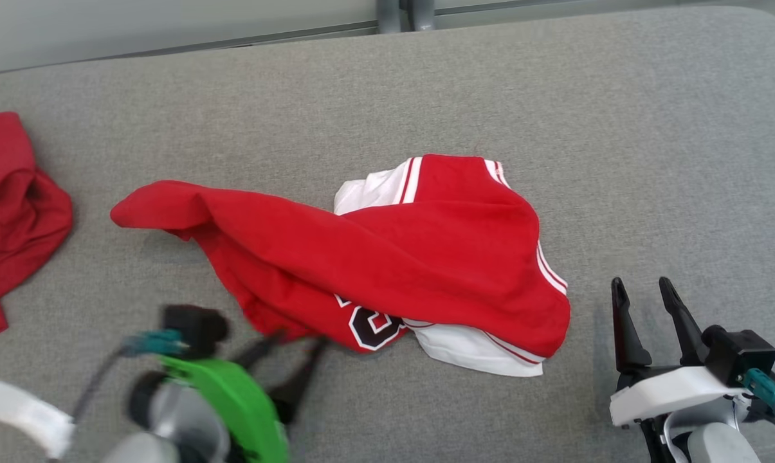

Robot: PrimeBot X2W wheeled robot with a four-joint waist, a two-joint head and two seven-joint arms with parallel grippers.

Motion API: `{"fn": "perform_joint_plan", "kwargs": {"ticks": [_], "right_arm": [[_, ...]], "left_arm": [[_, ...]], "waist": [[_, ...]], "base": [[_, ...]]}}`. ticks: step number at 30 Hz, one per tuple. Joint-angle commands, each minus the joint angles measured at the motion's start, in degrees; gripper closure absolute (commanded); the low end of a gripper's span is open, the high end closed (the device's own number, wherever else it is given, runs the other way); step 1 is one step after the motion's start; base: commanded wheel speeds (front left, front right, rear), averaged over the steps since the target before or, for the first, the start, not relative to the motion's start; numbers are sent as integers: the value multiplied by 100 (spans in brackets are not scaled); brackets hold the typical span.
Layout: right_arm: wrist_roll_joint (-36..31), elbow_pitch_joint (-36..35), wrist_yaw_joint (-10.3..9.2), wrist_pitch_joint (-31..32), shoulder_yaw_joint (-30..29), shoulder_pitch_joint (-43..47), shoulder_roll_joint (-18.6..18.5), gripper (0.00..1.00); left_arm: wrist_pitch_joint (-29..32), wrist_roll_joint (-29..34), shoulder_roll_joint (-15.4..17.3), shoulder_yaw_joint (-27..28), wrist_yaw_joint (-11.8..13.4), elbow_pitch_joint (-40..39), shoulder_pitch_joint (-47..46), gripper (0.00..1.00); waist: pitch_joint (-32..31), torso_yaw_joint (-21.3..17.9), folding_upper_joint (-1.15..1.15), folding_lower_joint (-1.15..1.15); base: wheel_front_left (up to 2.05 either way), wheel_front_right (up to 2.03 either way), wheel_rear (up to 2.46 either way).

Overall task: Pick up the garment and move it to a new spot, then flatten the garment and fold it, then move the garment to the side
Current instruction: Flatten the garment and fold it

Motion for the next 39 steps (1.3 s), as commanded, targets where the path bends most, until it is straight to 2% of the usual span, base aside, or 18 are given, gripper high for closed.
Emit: {"fn": "perform_joint_plan", "kwargs": {"ticks": [1,5,14,19,23,24,25,26,29,32,35,37,39], "right_arm": [[-56,-33,0,-18,22,-128,-19,0],[-70,-30,0,-18,119,-267,-19,0],[77,-59,0,-18,155,-326,-19,0],[178,-64,0,-18,165,-287,-18,0],[264,-49,0,-18,196,-246,-18,0],[284,-43,0,-18,189,-230,-18,0],[317,-35,0,-18,178,-220,-18,0],[322,-24,0,-18,177,-217,-18,0],[358,0,0,-18,193,-199,-16,0],[389,6,0,-18,195,-177,-18,0],[410,13,0,-18,216,-203,-17,0],[438,8,0,-18,284,-313,-17,0],[463,-7,0,-18,334,-345,-19,0]], "left_arm": [[105,-53,-181,-187,-79,-114,74,0],[421,-6,-656,-729,-192,63,-164,0],[362,110,-1552,-1065,-297,1370,-732,0],[268,230,-1685,-1070,-223,1758,-901,0],[197,179,-1776,-1117,-366,1969,-946,0],[160,151,-1819,-1116,-393,1963,-942,29],[145,136,-1839,-1110,-418,1961,-934,93],[155,161,-1827,-1155,-461,1936,-946,100],[185,242,-1798,-1269,-601,1634,-963,100],[328,65,-1841,-1343,-651,1045,-846,100],[527,22,-1919,-1505,-576,386,-783,100],[699,2,-2082,-1658,-393,59,-768,100],[706,126,-2190,-1710,-260,160,-833,100]], "waist": [[101,79,36,0],[218,33,36,0],[411,-397,36,0],[453,-629,36,0],[462,-807,36,0],[458,-829,36,0],[450,-847,36,0],[438,-862,36,0],[382,-888,36,0],[321,-901,36,0],[318,-915,36,0],[391,-968,36,0],[449,-1029,36,0]], "base": [[0,0,0],[0,0,0],[0,0,0],[0,0,0],[0,0,0],[0,0,0],[0,0,0],[0,0,0],[0,0,0],[0,0,0],[0,0,0],[0,0,0],[0,0,0]]}}
